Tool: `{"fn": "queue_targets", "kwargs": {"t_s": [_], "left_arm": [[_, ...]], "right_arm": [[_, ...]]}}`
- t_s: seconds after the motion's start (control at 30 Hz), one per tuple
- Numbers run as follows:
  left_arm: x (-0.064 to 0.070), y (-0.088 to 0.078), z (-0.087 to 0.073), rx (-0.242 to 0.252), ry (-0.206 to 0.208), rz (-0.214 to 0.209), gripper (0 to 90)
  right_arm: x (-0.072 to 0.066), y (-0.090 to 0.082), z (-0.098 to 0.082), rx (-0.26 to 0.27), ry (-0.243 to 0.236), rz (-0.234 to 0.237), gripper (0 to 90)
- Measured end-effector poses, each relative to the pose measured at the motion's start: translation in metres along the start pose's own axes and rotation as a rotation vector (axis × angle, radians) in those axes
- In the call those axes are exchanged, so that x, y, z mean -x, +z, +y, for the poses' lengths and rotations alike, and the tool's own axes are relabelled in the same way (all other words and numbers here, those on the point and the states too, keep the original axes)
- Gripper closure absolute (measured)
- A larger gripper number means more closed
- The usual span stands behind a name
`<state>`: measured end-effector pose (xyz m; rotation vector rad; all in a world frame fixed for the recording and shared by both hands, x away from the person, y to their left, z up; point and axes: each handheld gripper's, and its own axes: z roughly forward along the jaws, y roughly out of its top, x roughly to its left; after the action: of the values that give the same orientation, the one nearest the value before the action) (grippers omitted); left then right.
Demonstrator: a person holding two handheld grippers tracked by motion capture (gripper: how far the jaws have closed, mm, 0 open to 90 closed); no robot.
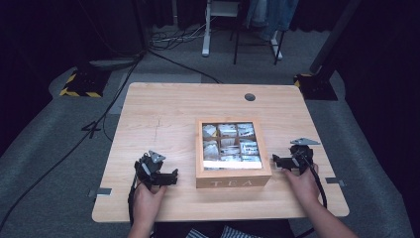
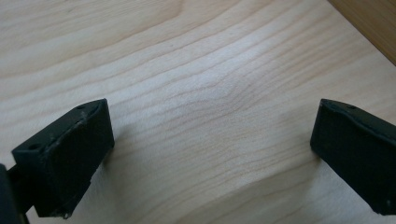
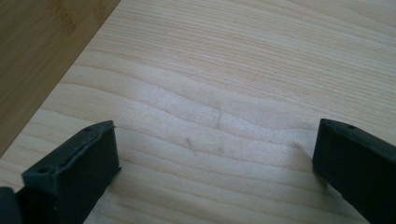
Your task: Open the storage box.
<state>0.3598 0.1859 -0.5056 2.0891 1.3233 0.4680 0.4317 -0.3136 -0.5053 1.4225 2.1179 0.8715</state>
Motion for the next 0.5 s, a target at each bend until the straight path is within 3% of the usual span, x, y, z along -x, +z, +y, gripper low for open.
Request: {"fn": "queue_targets", "kwargs": {"t_s": [0.13,0.5], "left_arm": [[-0.009,0.002,0.002,0.004,0.043,-0.035,0.7],[-0.012,0.003,0.005,0.007,0.046,-0.031,2.5]], "right_arm": [[-0.001,-0.002,-0.002,0.006,0.001,-0.003,2.5],[0.002,-0.013,-0.011,0.037,-0.039,0.041,14.8]]}}
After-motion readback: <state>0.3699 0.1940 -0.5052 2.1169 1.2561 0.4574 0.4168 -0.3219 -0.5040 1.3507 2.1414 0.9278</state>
